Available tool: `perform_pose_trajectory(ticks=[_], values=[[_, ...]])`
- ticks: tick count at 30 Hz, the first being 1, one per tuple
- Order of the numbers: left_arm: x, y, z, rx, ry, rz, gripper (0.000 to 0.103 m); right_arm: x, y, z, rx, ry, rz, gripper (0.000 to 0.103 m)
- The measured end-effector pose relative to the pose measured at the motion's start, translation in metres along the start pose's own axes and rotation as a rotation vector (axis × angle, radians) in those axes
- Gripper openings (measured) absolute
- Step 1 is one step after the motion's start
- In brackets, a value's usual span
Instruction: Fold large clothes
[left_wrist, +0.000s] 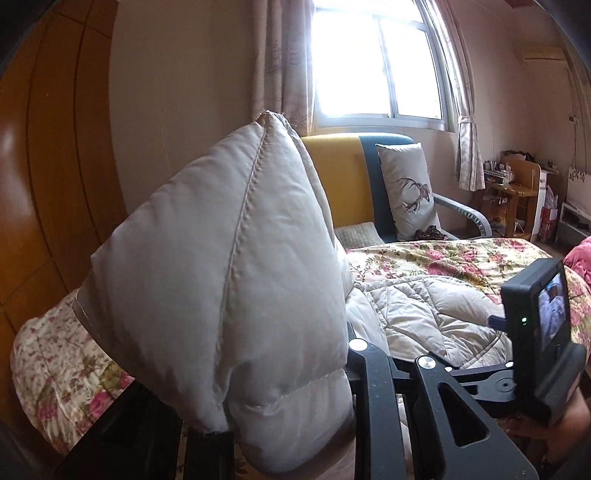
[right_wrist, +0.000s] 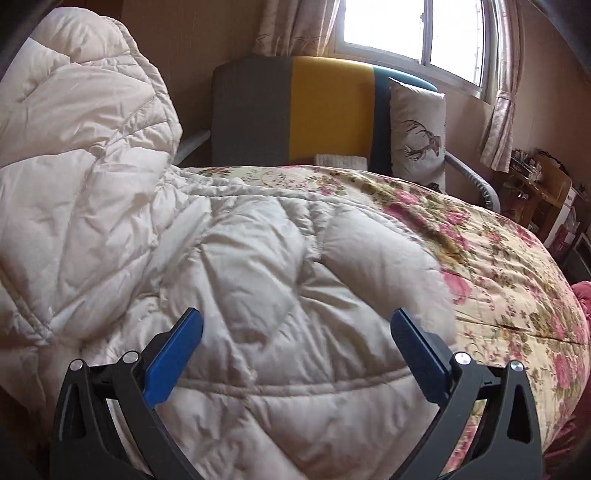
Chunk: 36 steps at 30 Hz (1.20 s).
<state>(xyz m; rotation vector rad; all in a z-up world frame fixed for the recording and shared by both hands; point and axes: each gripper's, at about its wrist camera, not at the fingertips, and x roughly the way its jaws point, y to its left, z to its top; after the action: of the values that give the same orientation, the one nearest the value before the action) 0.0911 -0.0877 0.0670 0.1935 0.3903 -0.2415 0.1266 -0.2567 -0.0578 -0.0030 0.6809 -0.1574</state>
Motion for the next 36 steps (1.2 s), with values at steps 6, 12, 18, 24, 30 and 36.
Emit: perform_pose_trajectory(ticks=[6, 12, 18, 24, 30, 36], values=[[0.004, -0.032, -0.001, 0.144, -0.037, 0.044, 0.021, 0.004, -0.052, -0.027, 0.028, 0.081, -0.122, 0.101], [0.02, -0.075, -0.006, 0.305, -0.041, 0.031, 0.023, 0.025, -0.077, -0.053, 0.197, 0.137, 0.019, 0.101], [0.042, -0.106, -0.015, 0.377, -0.017, -0.038, 0.027, 0.028, -0.082, -0.051, 0.211, 0.141, 0.058, 0.101], [0.054, -0.13, -0.037, 0.47, -0.042, -0.069, 0.03, 0.023, -0.107, -0.045, 0.278, 0.154, 0.111, 0.101], [0.066, -0.144, -0.066, 0.575, -0.063, -0.073, 0.035, -0.014, -0.149, -0.039, 0.349, 0.103, 0.033, 0.101], [0.065, -0.162, -0.094, 0.696, -0.11, -0.044, 0.035, -0.071, -0.163, 0.005, 0.374, -0.107, 0.059, 0.101]])
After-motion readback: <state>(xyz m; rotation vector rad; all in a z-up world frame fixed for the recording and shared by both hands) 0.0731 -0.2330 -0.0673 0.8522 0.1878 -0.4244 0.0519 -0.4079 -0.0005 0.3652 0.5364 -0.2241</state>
